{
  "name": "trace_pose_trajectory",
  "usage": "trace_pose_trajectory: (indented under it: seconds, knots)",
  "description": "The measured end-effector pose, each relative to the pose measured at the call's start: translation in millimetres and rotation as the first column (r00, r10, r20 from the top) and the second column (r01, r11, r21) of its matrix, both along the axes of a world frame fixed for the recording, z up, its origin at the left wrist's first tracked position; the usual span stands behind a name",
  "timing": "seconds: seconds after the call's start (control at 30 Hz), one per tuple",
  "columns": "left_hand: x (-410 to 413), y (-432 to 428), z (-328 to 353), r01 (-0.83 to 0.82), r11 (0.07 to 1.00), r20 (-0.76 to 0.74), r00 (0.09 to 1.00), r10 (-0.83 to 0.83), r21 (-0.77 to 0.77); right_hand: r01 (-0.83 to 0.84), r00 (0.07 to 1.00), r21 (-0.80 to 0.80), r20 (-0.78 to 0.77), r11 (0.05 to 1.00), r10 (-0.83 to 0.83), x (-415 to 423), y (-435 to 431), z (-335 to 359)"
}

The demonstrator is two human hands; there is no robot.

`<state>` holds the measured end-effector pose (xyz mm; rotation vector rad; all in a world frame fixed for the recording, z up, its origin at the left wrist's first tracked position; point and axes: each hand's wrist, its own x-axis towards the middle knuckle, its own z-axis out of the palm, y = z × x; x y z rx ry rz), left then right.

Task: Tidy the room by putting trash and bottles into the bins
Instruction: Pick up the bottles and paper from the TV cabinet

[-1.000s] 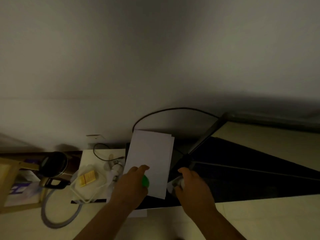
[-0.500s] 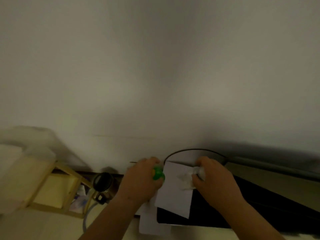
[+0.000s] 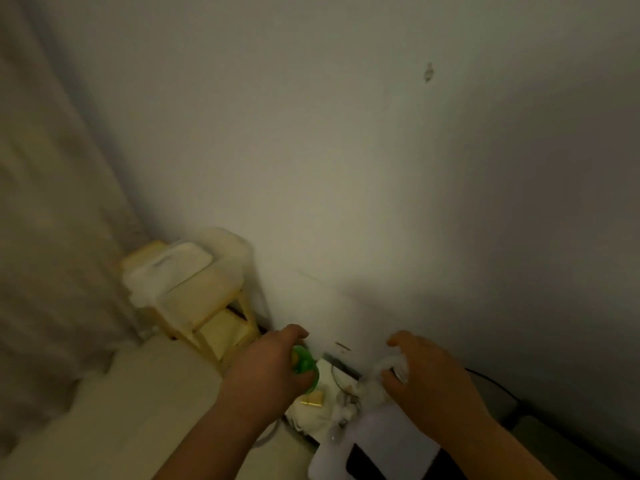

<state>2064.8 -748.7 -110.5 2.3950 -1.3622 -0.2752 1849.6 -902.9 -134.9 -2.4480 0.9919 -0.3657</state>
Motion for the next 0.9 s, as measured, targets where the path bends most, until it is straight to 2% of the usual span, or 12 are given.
trace_pose_trajectory:
  seconds: [0.2,0.37,0.5,0.63,0.9]
  knots:
    - [9.1,129.8,23.5,-0.317,0.948,0.020,0.948,0.317,0.015,-0.295,0.955,0.010,0.025,0.955,0.295,60.3,73.2,20.5]
    - [-5.8,262.2,36.7,-0.554,0.832,0.050,0.831,0.554,-0.007,-0.553,0.832,-0.023,0.032,0.833,0.554,117.6,185.4,39.4]
    - [-26.7,392.0,49.8,-0.734,0.675,0.039,0.675,0.737,-0.073,-0.723,0.690,-0.052,-0.005,0.689,0.724,154.5,298.0,51.5]
    - [-61.6,534.2,58.5,-0.872,0.476,0.032,0.476,0.879,-0.115,-0.839,0.539,-0.051,0.042,0.541,0.841,173.8,426.8,60.8]
    - [-145.0,775.8,52.7,-0.982,0.167,0.097,0.158,0.983,-0.089,-0.957,0.280,-0.049,0.090,0.285,0.956,173.3,690.3,60.3]
